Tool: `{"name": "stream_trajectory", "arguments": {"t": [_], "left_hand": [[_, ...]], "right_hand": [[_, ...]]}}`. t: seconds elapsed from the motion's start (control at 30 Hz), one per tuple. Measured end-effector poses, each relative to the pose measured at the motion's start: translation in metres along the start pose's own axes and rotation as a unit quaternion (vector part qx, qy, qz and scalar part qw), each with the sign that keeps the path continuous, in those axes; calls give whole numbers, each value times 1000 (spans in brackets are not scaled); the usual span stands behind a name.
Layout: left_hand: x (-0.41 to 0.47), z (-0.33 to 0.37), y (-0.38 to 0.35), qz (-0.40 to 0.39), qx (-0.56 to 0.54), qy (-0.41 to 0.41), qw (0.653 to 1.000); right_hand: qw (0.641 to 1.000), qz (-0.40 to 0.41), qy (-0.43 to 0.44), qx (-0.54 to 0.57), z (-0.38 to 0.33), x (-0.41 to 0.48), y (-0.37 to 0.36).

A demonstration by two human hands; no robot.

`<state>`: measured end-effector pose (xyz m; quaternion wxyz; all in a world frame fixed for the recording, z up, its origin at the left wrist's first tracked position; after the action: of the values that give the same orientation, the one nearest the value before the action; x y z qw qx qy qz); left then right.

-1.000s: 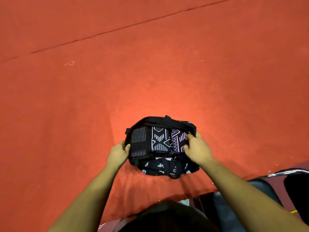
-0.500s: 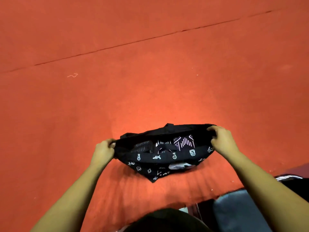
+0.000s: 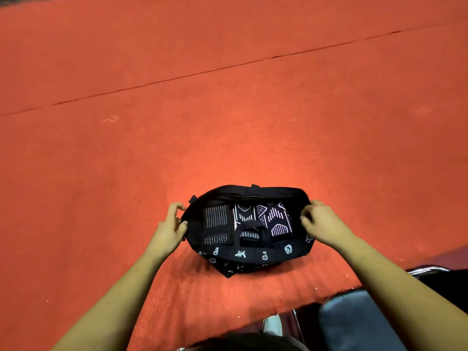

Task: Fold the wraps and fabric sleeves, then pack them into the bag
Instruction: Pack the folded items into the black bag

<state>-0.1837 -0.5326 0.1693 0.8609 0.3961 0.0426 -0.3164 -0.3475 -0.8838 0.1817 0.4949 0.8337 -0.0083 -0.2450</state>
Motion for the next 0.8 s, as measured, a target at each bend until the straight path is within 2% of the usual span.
{"name": "stream_trajectory", "arguments": {"t": [0.13, 0.27, 0.37, 0.47, 0.67, 0.8], "left_hand": [[-1, -4, -2, -16, 48, 0, 999], [0, -6, 3, -52, 120, 10, 991], [1, -3, 1, -127, 144, -5, 981], [2, -11, 2, -175, 173, 17, 969], [0, -17, 22, -178, 200, -6, 963], [13, 2, 28, -118, 230, -105, 960]], "right_hand": [[994, -110, 5, 1, 7, -6, -18], [979, -182, 62, -68, 27, -12, -32], [976, -128, 103, -141, 34, -12, -26], [987, -44, 120, -100, 41, -14, -1], [991, -25, 101, 83, 65, -25, 13], [984, 23, 13, 176, 77, -23, 13]]}}
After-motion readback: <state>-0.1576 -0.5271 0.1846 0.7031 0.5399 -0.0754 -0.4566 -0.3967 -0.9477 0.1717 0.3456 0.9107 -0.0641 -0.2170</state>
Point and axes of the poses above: each hand's wrist, its own x-axis towards the middle knuckle, its own y-axis out of the back of the hand, z = x × y, the point moved 10 cm from there along x, towards the middle knuckle, and after that the axes turned 7 degrees about -z, right-handed, at the moved point
